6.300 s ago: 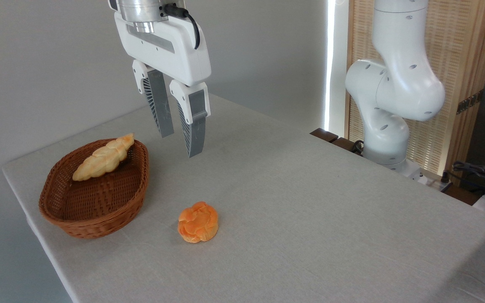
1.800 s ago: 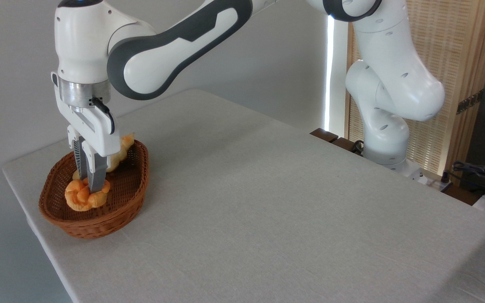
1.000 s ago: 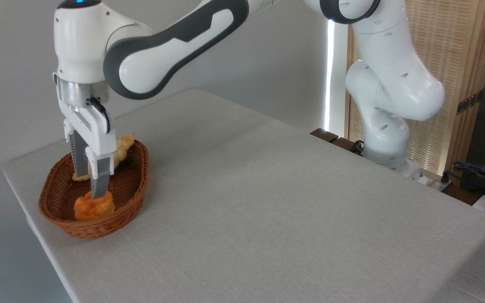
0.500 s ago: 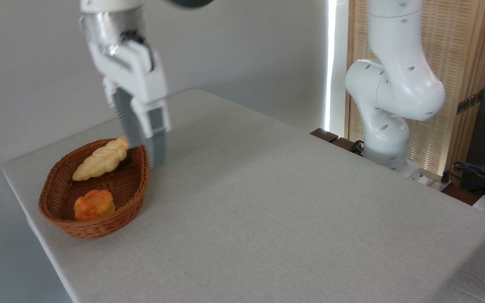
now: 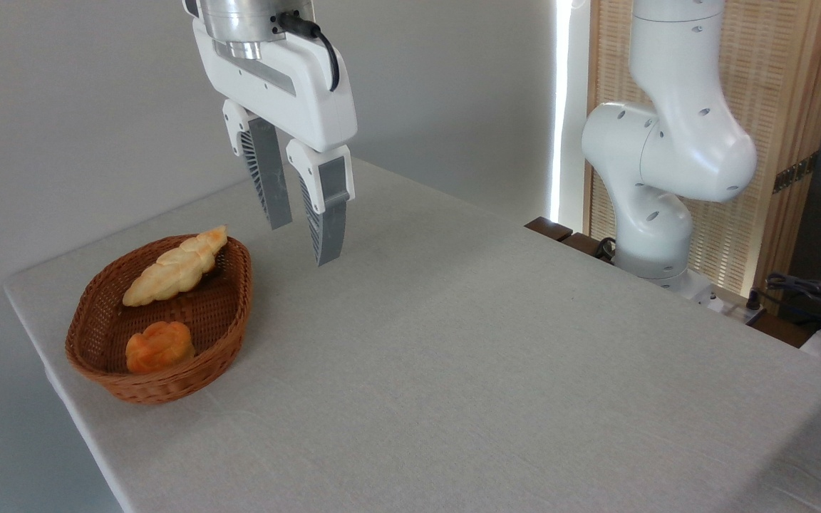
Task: Put bread into the basket
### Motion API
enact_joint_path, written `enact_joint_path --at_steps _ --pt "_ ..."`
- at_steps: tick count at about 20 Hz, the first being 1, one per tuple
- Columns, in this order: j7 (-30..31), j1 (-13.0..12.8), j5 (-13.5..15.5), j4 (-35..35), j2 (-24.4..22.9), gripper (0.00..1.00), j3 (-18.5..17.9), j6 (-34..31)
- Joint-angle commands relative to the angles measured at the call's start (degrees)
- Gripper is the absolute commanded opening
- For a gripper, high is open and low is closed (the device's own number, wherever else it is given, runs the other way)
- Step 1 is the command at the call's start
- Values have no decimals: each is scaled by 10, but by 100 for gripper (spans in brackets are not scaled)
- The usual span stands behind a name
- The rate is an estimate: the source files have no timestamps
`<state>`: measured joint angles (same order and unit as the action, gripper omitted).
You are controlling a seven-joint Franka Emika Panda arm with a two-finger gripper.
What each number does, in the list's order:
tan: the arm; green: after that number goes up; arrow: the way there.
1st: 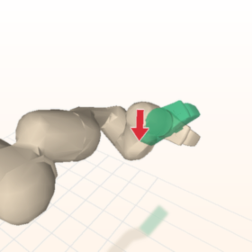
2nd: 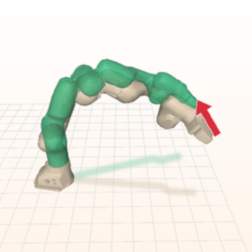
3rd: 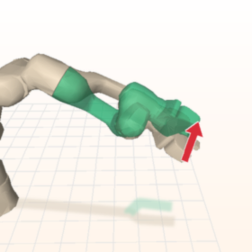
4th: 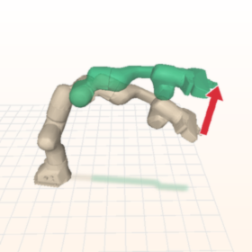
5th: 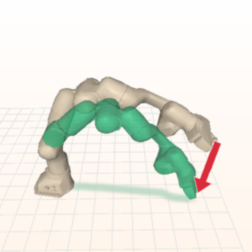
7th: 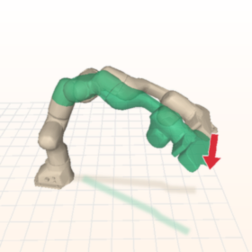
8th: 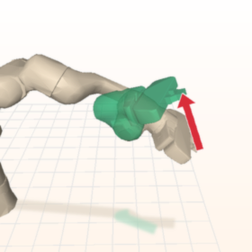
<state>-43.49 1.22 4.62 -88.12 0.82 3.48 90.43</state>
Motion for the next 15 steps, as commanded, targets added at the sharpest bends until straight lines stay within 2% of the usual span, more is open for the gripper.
enact_joint_path --at_steps 1,6,9,15 --pt "5 14 2 -6 -4 100 13 -10" --pt "-2 14 0 -17 -13 100 13 6" --pt "0 12 -31 -19 -13 100 13 11" --pt "-1 13 -30 -18 -12 100 13 11"
